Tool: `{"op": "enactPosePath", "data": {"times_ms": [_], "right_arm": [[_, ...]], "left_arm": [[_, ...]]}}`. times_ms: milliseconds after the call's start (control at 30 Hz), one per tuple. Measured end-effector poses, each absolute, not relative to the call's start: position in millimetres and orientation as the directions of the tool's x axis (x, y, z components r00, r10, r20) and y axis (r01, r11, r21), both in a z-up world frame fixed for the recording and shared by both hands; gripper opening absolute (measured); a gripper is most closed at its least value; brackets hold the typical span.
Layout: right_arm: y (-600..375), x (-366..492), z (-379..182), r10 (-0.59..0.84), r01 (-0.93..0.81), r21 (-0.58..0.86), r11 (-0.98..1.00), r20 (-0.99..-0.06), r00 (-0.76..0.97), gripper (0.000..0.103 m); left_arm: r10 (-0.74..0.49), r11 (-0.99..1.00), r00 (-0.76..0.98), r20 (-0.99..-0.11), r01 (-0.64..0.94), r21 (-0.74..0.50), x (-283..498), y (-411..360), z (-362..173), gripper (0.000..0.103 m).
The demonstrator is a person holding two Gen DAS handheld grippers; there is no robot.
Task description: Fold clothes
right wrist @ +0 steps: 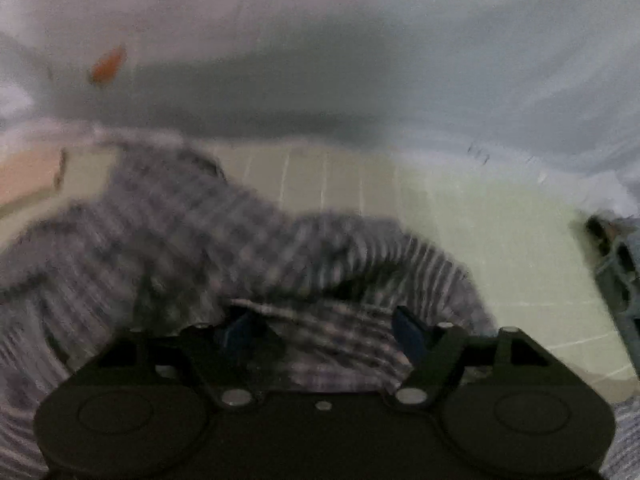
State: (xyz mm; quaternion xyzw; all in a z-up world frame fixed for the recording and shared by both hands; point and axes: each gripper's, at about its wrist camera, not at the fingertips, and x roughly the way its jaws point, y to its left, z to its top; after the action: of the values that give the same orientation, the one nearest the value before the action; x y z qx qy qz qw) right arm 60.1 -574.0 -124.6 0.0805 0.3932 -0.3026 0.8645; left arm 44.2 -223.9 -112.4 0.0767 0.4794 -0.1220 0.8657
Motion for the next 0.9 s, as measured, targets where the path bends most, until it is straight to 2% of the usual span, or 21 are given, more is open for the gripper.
{"op": "enactPosePath", "data": {"times_ms": [67,133,200,267,300,367,400,433,500,767,900], "right_arm": [[-551,49,-107,-0.437,0.551,-0.056,0.833,-0.678,0.592,0.078],[-527,44,-98,-0.356,0.450,-0.022,0.893,-0.646,0.675,0.079],[-501,49,-99,-0.244,0.317,-0.006,0.948,-0.651,0.719,0.078],[-482,55,-109,-0.191,0.234,-0.029,0.972,-0.677,0.711,0.070],[-475,59,-117,-0.180,0.208,-0.047,0.977,-0.701,0.690,0.064],[-467,58,-130,-0.160,0.183,-0.050,0.982,-0.740,0.653,0.024],[-464,55,-133,-0.154,0.183,-0.044,0.982,-0.749,0.645,0.018],[-464,43,-134,-0.159,0.195,-0.042,0.980,-0.753,0.638,0.007],[-467,7,-134,-0.185,0.234,-0.043,0.971,-0.756,0.628,0.003],[-478,-141,-134,-0.284,0.386,-0.050,0.921,-0.764,0.579,0.003],[-484,-215,-134,-0.330,0.459,-0.054,0.887,-0.768,0.548,0.003]], "left_arm": [[-0.135,0.964,0.506,-0.852,0.265,0.005,44,-220,-113,0.078],[-0.141,0.967,0.492,-0.859,0.255,-0.013,45,-216,-116,0.078],[-0.142,0.967,0.486,-0.862,0.253,-0.017,45,-215,-117,0.078],[-0.144,0.965,0.494,-0.857,0.261,-0.012,43,-215,-112,0.078],[-0.147,0.964,0.504,-0.851,0.266,-0.009,42,-215,-108,0.078],[-0.155,0.961,0.532,-0.833,0.278,-0.001,34,-214,-98,0.078],[-0.156,0.960,0.542,-0.825,0.280,0.003,31,-214,-94,0.078],[-0.156,0.960,0.554,-0.818,0.279,0.006,27,-213,-90,0.078],[-0.155,0.961,0.571,-0.807,0.277,0.011,19,-209,-83,0.078],[-0.129,0.962,0.606,-0.785,0.268,0.049,-27,-196,-73,0.078],[-0.134,0.956,0.584,-0.800,0.289,0.051,-47,-195,-79,0.078]]}}
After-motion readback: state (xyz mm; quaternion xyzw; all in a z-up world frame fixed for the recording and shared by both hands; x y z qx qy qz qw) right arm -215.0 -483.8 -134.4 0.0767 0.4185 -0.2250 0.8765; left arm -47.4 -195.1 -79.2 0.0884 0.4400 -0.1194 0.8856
